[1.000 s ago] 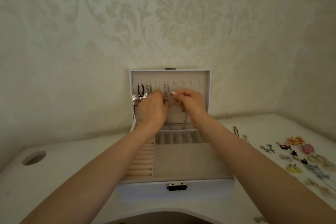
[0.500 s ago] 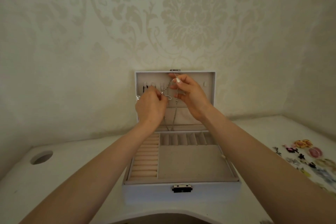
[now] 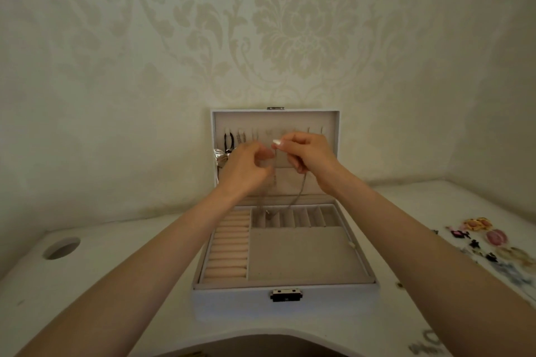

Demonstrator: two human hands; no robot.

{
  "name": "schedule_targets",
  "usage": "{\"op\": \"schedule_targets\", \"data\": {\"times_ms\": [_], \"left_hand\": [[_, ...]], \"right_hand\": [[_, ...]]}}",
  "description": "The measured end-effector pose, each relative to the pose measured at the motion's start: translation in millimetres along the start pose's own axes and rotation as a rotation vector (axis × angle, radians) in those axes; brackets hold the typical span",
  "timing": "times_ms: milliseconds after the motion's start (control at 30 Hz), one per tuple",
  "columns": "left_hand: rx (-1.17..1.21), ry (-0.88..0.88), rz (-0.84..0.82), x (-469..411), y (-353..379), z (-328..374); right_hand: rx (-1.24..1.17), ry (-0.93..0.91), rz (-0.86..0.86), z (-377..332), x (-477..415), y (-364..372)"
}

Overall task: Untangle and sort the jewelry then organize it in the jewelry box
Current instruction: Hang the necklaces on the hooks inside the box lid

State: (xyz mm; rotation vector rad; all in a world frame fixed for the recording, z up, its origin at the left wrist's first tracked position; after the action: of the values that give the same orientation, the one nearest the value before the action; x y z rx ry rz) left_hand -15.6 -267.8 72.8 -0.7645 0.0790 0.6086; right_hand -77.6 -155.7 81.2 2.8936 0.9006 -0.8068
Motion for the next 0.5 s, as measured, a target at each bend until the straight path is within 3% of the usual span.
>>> {"op": "schedule_targets", "data": {"times_ms": [133,233,367,500], "left_hand": [[0.049,0.075,-0.08,3.3,6.4,11.4],[0.162,0.098,-0.03,1.7,-0.2,8.7],[0.295,0.009,-0.054,-3.5,0.3,-8.7],[0.268,-0.017,-0.212,0.0,15.1,-8.8]], "right_hand": [[0.098,0.032,-0.054,-0.3,3.6,3.1],[0.081,0.049,-0.062,-0.1,5.1,0.5],[-0.17,0.038,-0.013,-0.2,5.4,-8.0],[-0.377,-0.044,-0.021,-10.8,3.5,-8.5]]}}
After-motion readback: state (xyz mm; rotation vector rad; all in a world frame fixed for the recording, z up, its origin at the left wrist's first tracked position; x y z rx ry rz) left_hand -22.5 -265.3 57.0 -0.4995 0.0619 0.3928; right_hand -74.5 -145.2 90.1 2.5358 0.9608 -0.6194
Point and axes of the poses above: each hand's wrist, its own x-axis away from the middle knuckle, its own y-axis out of the palm, z = x × y, the point moved 9 cm from there along -x, towards the middle knuckle, and after that the axes turned 11 degrees about -y, right-handed, at the moved point
